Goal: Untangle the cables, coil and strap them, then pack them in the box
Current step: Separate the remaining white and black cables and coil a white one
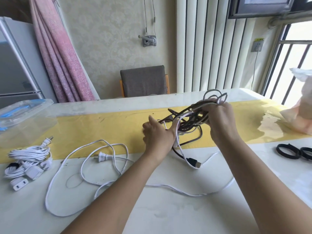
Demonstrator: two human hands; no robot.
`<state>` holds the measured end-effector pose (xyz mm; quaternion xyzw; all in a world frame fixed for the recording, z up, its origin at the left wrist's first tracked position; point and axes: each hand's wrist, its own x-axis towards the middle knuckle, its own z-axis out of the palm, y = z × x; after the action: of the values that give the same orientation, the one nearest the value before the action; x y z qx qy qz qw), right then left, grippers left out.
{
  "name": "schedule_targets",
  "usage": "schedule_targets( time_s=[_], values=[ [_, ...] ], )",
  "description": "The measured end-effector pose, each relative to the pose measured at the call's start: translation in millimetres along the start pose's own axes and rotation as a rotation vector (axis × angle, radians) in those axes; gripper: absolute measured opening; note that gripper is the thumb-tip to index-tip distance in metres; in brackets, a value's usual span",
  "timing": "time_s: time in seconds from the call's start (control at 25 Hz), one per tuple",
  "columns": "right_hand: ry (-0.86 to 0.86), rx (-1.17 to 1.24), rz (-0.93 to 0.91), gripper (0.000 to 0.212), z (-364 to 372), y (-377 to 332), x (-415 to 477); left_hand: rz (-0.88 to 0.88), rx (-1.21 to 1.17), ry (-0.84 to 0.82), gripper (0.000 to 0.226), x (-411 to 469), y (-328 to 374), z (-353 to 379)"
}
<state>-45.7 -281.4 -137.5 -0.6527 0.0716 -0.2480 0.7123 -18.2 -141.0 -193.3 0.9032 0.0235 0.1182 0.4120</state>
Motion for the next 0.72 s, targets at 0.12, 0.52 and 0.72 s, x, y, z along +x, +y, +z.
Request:
schedule_targets(
  time_s=[0.12,0.52,0.72],
  values=[
    [-0.119,0.369,0.14,0.027,9,-5,-10,-0.162,-0.245,-0.3,0.039,15,-6,-4],
    [-0.563,0.523,0.593,0.022,24,-4,-18,-0.423,-1.269,-0.377,0.036,30,-2,-50],
    [-0.287,0.058,0.286,0.017,14,15,-1,-0.326,-1.13,-0.594,0.043,24,1,-52]
  ],
)
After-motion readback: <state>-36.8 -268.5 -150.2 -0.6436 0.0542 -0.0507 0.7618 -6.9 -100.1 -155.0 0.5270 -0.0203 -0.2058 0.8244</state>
